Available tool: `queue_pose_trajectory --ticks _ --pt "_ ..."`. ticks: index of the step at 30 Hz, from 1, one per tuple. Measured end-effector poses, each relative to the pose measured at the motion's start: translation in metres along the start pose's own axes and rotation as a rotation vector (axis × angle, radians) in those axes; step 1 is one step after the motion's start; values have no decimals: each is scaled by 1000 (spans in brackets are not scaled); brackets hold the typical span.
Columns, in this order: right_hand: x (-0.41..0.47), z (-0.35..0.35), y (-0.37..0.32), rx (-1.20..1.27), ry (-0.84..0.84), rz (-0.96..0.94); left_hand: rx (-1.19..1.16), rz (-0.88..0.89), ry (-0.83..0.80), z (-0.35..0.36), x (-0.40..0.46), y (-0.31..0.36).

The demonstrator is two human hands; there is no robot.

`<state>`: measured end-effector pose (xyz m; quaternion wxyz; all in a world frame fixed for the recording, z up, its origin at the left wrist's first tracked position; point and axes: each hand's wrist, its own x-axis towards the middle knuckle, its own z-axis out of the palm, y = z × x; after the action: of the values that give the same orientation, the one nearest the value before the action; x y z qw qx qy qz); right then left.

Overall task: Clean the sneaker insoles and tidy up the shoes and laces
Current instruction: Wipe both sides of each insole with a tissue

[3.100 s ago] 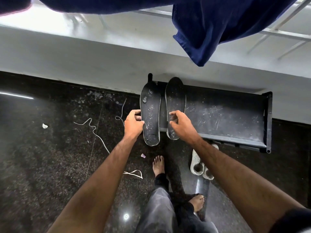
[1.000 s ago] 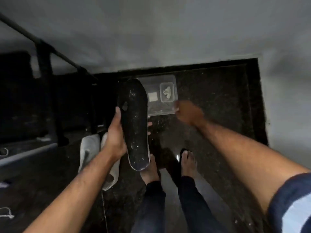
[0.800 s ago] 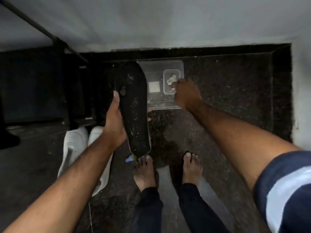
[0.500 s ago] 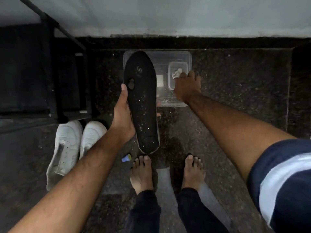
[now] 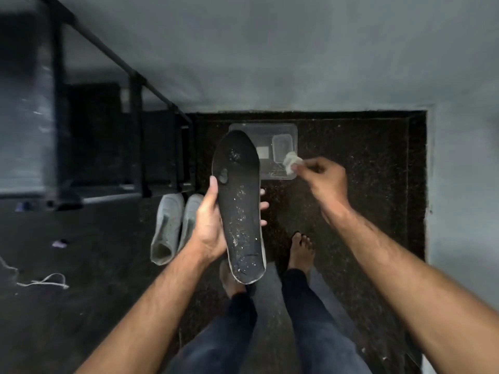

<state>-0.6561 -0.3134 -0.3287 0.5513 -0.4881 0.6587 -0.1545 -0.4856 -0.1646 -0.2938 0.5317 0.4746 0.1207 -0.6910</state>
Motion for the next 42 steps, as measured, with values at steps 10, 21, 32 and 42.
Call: queue_pose_trajectory --ticks 10,21,32,42 --pt "-142 36 -101 214 21 -8 143 -91 -70 16 -138 75" --pt "-333 169 -157 715 187 49 233 -187 -345 -106 -282 192" --pt "-384 294 -194 500 -1 -319 156 -4 -332 -222 -339 244" --pt "-349 358 -92 -9 75 -726 63 -89 -285 -338 -271 150"
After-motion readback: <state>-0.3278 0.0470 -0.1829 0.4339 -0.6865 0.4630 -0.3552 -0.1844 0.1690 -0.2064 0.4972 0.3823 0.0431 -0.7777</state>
